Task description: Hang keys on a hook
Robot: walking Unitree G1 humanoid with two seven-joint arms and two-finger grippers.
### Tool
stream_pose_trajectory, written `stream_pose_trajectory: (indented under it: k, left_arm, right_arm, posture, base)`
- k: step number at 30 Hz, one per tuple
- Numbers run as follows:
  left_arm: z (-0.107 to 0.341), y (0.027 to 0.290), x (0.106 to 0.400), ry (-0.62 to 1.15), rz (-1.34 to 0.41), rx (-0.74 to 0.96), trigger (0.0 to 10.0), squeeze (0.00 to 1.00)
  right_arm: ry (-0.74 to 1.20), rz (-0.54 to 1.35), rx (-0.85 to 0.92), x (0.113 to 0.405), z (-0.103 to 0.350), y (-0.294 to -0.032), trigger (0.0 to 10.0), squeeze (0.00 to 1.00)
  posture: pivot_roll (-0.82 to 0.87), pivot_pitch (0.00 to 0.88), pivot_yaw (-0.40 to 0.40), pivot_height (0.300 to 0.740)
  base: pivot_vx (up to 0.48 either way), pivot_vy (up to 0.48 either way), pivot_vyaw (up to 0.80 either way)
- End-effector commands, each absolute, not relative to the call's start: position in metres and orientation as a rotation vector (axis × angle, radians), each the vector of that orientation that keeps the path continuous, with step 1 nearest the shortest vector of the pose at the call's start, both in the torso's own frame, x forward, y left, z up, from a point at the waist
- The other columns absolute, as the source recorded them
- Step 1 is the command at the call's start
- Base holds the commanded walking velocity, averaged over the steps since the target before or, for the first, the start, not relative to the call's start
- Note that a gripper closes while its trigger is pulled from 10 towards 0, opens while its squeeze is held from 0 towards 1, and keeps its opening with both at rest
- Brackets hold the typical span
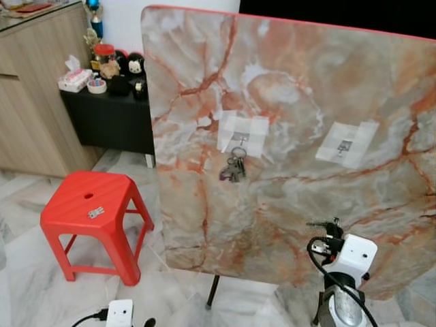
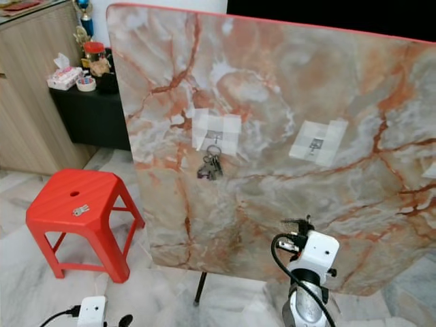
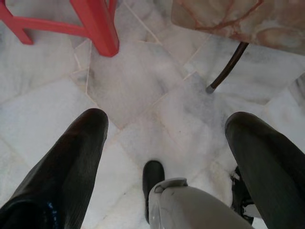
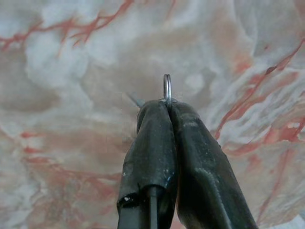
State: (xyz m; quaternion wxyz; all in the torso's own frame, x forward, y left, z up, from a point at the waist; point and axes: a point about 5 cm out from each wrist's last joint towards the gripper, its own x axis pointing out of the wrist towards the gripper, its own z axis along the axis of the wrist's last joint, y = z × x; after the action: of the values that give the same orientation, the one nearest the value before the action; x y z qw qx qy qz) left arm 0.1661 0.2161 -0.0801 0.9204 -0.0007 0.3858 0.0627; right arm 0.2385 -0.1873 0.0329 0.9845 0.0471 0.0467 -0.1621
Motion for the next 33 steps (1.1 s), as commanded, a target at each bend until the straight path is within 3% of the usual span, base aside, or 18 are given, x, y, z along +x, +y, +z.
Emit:
stream_pose_trajectory:
  k: [1, 11, 33]
  left_arm:
    - [-0.082, 0.214, 0.163, 0.804, 0.116, 0.0, 10.0, 0.0]
    - [-0.082, 0.213, 0.163, 0.801, 0.111, 0.005, 10.0, 0.0]
    - [-0.082, 0.212, 0.163, 0.804, 0.102, 0.008, 10.0, 0.0]
  right_arm:
    - [0.086, -0.334, 0.095, 0.24, 0.036, -0.189, 10.0, 0.0]
    - [0.102, -0.342, 0.122, 0.244, 0.033, -0.189, 10.0, 0.0]
    - [0.034, -0.392, 0.063, 0.233, 0.047, -0.197, 10.0, 0.0]
  posture:
    - [0.06, 0.0, -0.096, 0.74]
    - [0.06, 0.0, -0.096, 0.74]
    - [0.06, 0.0, -0.095, 0.74]
  base:
    - [0.289, 0.0, 0.0]
    - [0.284, 0.0, 0.0]
    - [0.0, 0.0, 0.0]
